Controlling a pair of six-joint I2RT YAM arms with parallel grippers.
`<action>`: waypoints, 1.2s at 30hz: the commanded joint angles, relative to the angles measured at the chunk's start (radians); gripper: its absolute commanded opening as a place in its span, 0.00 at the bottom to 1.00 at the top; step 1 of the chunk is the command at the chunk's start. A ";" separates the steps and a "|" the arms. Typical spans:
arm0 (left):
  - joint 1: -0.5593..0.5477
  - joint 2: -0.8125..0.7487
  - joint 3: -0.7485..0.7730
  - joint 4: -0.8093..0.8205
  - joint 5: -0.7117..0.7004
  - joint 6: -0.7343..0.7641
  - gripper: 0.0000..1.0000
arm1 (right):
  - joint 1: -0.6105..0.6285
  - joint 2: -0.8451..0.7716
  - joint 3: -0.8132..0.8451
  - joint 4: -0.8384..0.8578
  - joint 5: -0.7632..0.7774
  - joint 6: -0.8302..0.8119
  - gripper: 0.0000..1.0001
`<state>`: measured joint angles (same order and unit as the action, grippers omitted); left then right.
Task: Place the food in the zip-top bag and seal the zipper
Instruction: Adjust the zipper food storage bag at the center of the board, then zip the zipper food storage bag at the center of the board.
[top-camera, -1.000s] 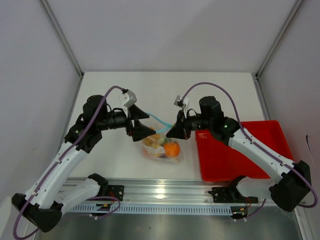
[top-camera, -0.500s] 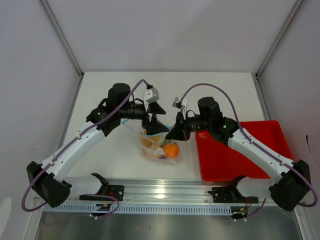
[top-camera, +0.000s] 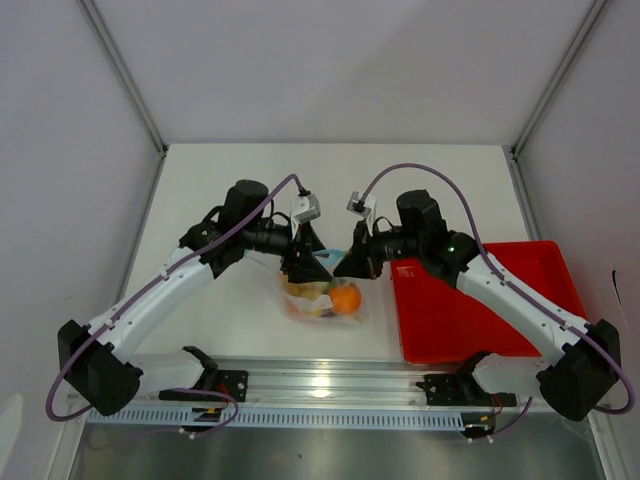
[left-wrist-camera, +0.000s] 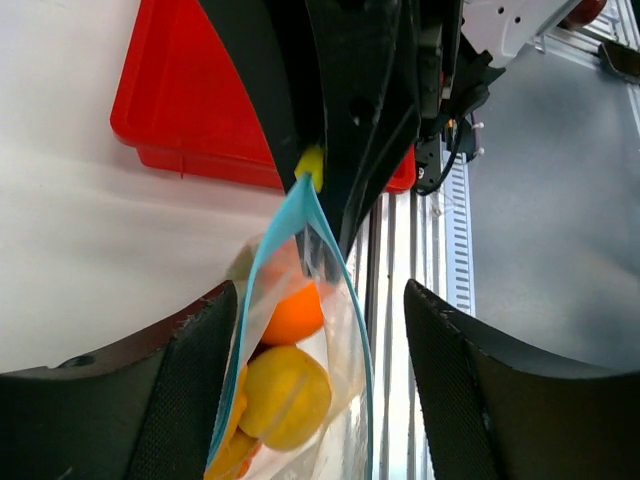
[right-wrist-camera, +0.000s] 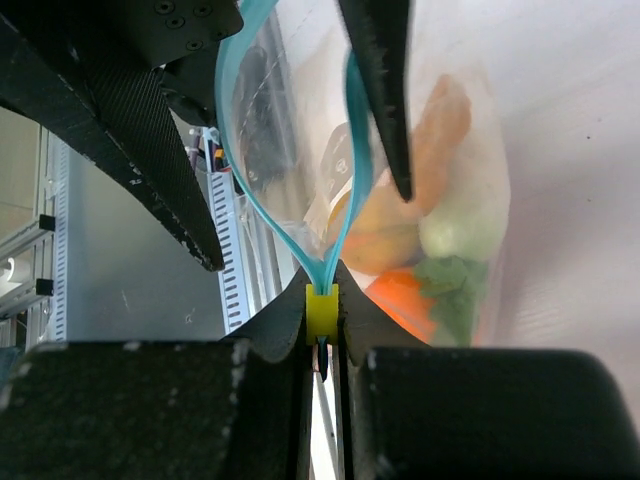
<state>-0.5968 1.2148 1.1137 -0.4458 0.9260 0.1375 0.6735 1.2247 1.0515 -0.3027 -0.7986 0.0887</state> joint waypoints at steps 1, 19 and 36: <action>-0.006 -0.043 -0.021 -0.024 -0.019 -0.012 0.69 | -0.017 -0.031 0.030 0.025 -0.011 0.002 0.00; -0.005 -0.041 -0.018 0.016 -0.142 -0.214 0.00 | -0.058 -0.021 -0.053 0.148 -0.011 0.089 0.39; -0.006 -0.100 -0.035 0.018 -0.142 -0.320 0.01 | 0.117 -0.136 -0.300 0.441 0.280 0.229 0.88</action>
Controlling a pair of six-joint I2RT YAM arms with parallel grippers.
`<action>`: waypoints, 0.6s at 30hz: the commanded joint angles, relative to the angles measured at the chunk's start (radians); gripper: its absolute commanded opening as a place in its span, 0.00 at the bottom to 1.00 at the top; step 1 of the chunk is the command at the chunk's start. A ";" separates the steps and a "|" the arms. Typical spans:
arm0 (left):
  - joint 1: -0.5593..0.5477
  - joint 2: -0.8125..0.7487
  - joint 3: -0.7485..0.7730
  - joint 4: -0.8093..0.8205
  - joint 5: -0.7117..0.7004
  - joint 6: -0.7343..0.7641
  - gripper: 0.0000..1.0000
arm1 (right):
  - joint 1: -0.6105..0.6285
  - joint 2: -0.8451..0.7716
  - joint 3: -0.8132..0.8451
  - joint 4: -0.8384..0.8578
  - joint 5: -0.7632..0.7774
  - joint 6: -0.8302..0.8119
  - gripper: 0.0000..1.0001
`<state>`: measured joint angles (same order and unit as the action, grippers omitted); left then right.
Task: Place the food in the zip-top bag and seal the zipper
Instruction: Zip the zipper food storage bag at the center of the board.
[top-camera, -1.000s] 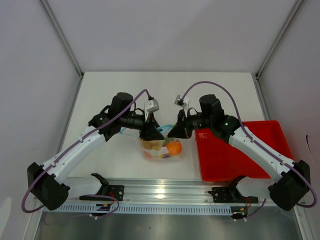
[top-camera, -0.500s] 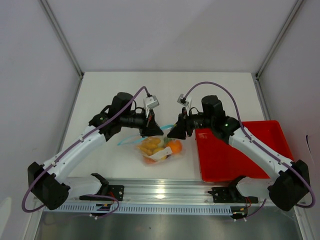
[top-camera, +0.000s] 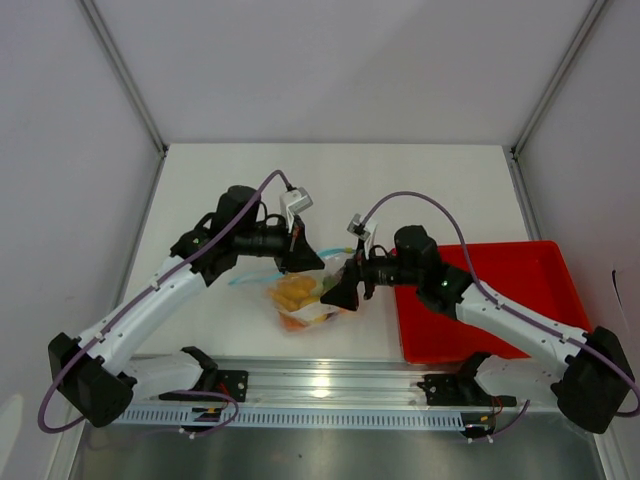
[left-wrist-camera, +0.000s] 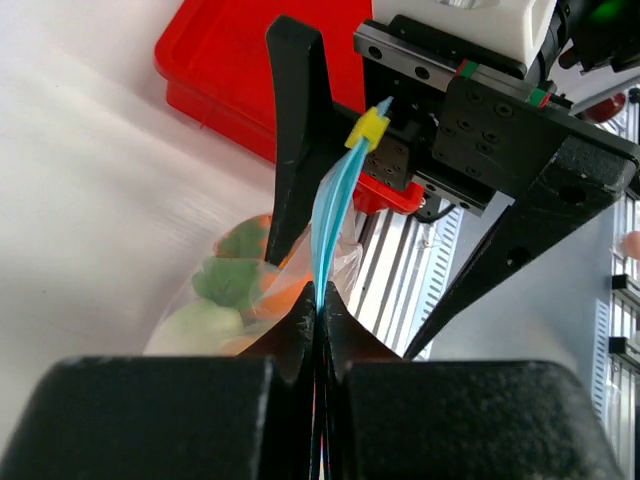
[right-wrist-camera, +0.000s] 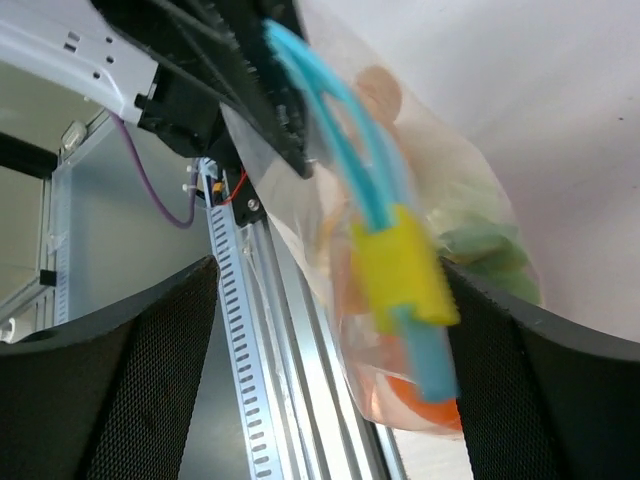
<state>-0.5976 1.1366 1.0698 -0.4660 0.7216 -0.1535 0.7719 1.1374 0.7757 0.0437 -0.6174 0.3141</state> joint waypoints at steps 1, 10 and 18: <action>-0.004 -0.021 0.007 0.038 0.070 -0.029 0.01 | 0.006 -0.054 -0.026 0.090 0.097 0.003 0.88; -0.005 -0.057 0.004 0.035 0.084 -0.037 0.01 | -0.100 -0.036 -0.006 0.140 -0.126 -0.010 0.78; -0.005 -0.060 0.012 0.009 0.091 -0.015 0.01 | -0.155 -0.042 -0.041 0.246 -0.231 0.040 0.52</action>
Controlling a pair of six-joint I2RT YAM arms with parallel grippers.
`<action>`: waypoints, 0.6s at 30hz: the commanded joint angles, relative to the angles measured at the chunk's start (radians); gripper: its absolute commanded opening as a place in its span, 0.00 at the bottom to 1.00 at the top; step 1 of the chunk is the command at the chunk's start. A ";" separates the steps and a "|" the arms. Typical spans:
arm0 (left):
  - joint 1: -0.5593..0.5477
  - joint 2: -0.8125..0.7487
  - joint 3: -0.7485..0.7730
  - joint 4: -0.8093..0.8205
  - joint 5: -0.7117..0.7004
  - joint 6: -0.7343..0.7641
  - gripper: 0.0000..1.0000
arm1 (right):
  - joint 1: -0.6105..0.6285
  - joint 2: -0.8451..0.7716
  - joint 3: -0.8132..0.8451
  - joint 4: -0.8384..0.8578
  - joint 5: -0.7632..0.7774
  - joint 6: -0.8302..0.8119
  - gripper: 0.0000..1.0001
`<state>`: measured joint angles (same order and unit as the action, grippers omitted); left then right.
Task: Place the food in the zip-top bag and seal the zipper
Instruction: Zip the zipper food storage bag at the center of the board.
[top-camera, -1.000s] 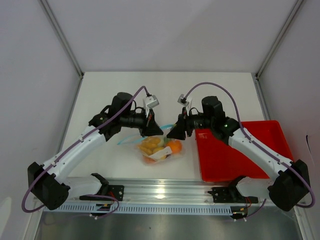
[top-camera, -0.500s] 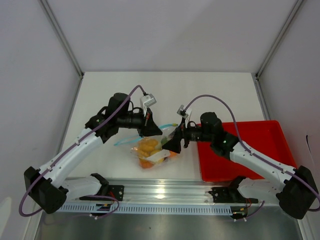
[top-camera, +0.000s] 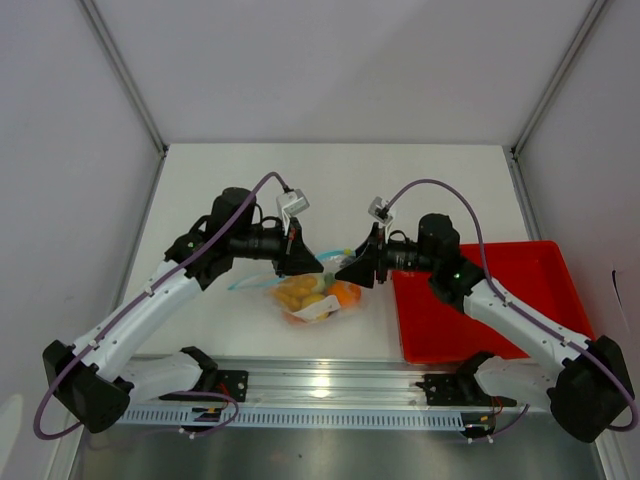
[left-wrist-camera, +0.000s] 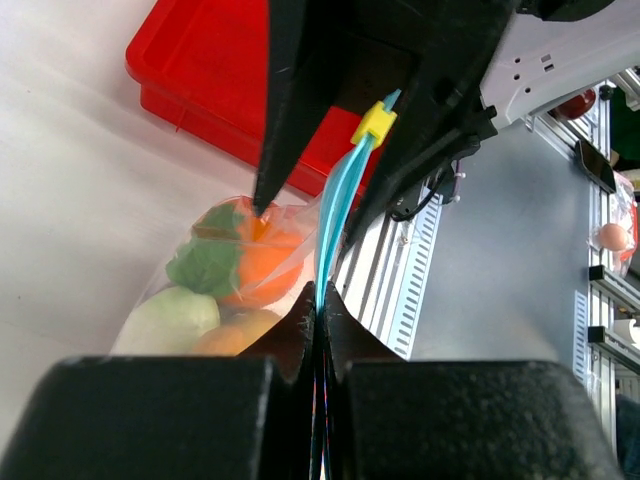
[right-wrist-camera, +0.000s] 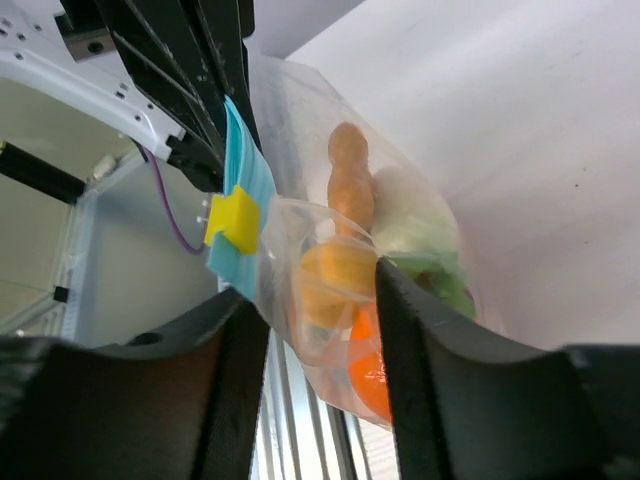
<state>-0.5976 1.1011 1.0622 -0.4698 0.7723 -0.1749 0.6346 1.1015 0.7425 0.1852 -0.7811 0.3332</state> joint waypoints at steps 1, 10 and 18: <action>-0.004 -0.023 0.021 0.011 0.038 0.008 0.01 | -0.019 -0.005 -0.011 0.112 -0.075 0.027 0.45; -0.005 -0.015 0.022 0.010 0.041 0.012 0.01 | -0.050 0.020 -0.003 0.143 -0.099 0.059 0.03; -0.005 0.045 0.085 -0.075 -0.146 -0.029 0.08 | -0.049 0.090 -0.002 0.194 -0.076 0.164 0.00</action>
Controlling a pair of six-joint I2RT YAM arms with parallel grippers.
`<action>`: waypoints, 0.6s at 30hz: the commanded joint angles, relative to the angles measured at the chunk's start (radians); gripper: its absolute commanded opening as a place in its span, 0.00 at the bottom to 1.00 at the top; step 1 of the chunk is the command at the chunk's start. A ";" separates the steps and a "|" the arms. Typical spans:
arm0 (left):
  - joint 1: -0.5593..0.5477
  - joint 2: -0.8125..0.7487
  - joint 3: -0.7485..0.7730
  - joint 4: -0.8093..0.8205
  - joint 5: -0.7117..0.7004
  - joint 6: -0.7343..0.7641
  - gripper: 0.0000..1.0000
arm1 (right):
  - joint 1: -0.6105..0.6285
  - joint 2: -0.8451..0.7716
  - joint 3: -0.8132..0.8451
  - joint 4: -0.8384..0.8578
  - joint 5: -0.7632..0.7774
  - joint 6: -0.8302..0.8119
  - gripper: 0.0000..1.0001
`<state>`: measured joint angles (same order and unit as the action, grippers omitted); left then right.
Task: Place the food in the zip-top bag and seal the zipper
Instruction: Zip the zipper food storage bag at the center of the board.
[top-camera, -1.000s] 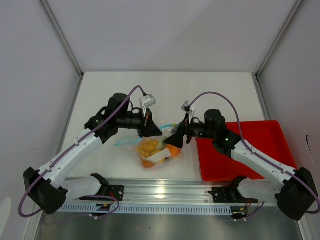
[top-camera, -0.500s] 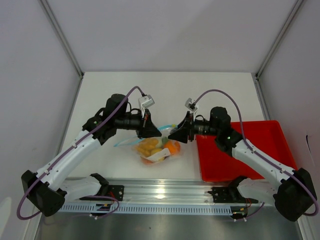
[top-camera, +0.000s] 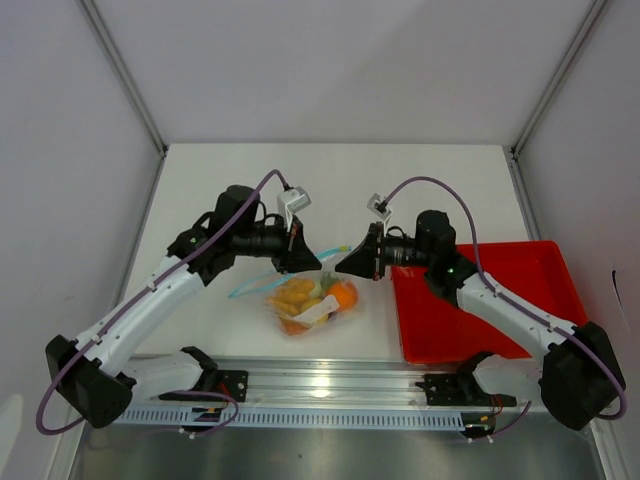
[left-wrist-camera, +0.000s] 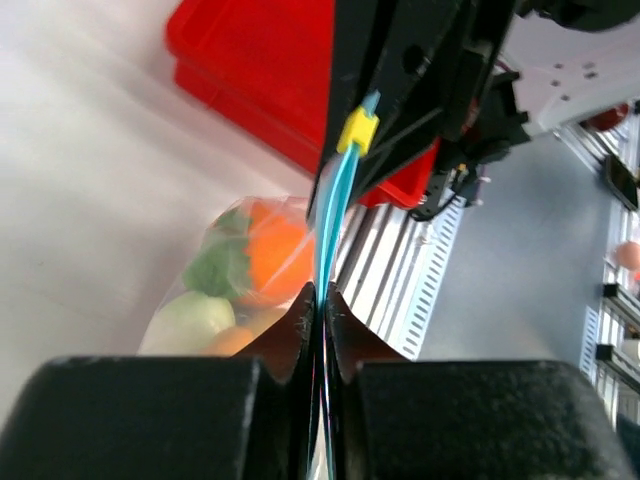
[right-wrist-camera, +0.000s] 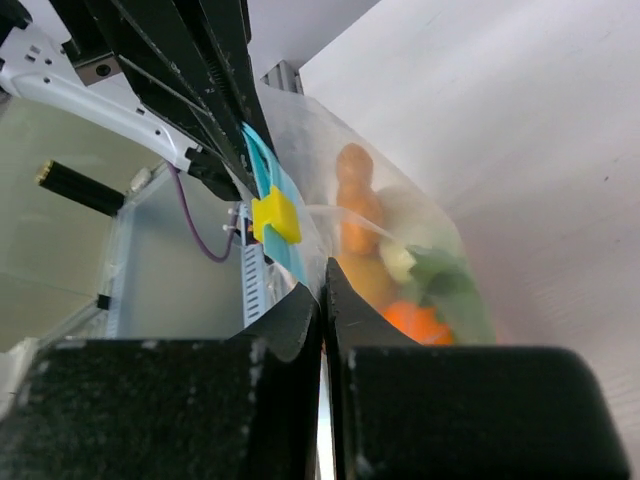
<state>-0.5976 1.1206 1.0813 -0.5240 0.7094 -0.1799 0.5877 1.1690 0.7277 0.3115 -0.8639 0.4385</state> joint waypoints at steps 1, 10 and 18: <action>-0.005 0.036 0.071 -0.037 -0.109 -0.024 0.07 | 0.010 0.030 0.012 0.081 0.014 0.100 0.00; -0.005 0.088 0.158 -0.050 -0.244 -0.035 0.40 | 0.073 0.113 0.082 0.026 0.163 0.190 0.00; -0.005 -0.024 0.150 0.007 -0.249 0.023 0.67 | 0.083 0.097 0.090 -0.017 0.129 0.106 0.00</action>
<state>-0.5983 1.1763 1.2037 -0.5678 0.4721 -0.1974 0.6636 1.2884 0.7769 0.2974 -0.7265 0.5926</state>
